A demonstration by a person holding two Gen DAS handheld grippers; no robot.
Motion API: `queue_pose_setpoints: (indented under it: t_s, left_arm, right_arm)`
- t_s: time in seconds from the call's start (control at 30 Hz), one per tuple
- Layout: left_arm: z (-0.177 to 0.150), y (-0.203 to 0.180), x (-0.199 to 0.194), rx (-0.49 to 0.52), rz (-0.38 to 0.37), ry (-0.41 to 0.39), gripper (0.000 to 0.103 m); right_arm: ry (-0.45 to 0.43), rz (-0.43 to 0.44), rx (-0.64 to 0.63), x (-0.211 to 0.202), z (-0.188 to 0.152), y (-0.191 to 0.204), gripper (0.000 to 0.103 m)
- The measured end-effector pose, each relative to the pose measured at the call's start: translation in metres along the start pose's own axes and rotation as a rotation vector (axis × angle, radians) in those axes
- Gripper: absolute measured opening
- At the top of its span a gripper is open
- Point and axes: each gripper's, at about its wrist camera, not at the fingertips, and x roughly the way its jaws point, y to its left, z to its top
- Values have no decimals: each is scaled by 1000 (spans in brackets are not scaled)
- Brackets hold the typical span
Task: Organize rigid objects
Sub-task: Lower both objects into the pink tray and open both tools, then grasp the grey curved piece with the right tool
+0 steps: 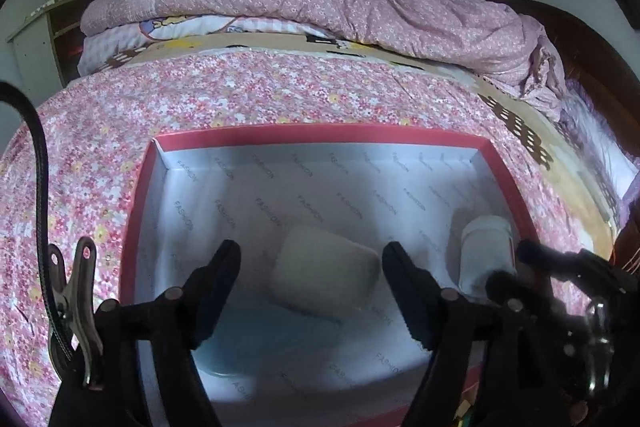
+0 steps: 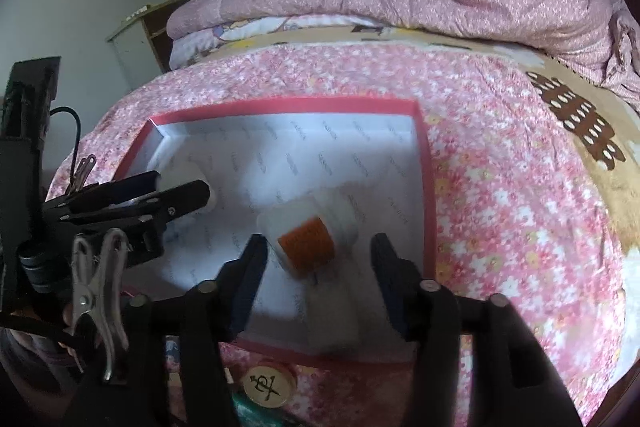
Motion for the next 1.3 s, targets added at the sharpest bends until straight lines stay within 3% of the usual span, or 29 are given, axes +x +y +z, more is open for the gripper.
queue_pose_setpoints:
  t_s: [0.47, 1.3]
  left_arm:
    - [-6, -4, -28, 11, 9, -15, 77]
    - [-56, -11, -89, 14, -8, -10, 77]
  right_arm:
    - [-45, 28, 5, -23, -3, 4, 59]
    - [-30, 55, 30, -73, -58, 11, 59]
